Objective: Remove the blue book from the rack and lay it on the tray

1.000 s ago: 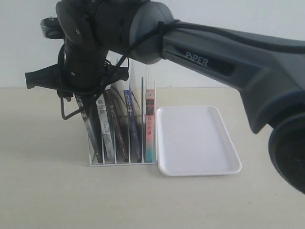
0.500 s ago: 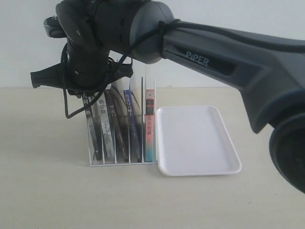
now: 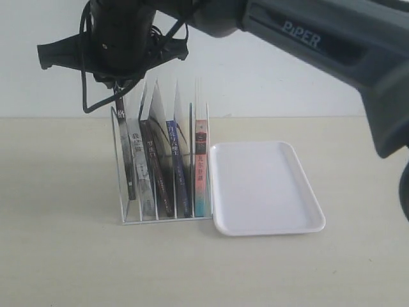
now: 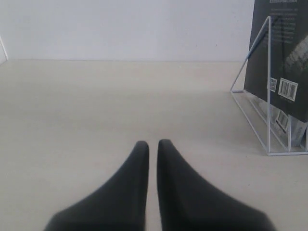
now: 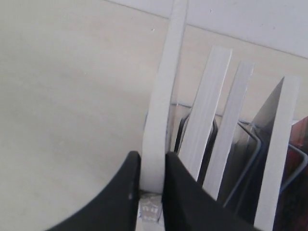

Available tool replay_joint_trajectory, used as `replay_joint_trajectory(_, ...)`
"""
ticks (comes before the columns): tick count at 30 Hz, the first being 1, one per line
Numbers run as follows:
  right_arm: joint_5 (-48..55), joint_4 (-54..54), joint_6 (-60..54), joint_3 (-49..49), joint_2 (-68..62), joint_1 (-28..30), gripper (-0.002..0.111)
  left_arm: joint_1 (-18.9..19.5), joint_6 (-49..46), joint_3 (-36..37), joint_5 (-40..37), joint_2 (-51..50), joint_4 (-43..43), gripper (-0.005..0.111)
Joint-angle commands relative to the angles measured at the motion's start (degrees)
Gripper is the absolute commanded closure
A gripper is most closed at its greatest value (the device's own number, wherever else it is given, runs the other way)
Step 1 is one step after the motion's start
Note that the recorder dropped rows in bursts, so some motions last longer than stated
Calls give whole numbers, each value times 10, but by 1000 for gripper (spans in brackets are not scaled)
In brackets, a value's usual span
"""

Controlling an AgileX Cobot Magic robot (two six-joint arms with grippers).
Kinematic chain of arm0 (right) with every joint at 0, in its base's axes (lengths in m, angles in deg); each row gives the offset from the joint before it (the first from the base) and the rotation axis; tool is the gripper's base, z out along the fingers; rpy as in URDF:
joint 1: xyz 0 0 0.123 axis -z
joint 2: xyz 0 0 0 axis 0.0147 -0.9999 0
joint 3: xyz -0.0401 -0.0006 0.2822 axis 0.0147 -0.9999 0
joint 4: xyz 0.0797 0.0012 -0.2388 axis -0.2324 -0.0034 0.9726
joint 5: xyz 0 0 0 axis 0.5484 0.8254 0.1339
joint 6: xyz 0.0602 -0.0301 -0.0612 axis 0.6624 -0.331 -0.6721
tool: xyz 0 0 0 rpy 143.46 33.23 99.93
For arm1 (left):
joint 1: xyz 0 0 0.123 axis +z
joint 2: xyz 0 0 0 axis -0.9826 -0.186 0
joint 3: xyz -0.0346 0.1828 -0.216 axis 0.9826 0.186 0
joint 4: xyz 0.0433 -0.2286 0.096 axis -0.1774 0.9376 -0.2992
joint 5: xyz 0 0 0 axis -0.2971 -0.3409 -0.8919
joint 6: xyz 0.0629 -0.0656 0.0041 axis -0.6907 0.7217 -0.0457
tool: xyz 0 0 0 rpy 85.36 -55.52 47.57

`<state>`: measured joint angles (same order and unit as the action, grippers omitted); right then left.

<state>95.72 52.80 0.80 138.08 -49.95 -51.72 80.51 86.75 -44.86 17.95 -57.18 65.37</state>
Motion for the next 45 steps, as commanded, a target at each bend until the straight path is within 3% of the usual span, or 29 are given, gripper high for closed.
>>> replay_joint_trajectory(1,-10,8,-2,9,10,0,108,-5,-1,2,1,1,-2,101)
replay_joint_trajectory(33,-75,54,-2,9,-50,0,108,-5,-1,2,1,1,-2,101)
replay_joint_trajectory(40,-78,37,-62,9,-65,0,108,-5,-1,2,1,1,-2,101)
replay_joint_trajectory(42,-77,19,-70,9,-66,0,103,-5,-1,2,1,1,-2,101)
replay_joint_trajectory(45,-75,1,-78,9,-66,0,81,-5,-1,2,1,1,-2,101)
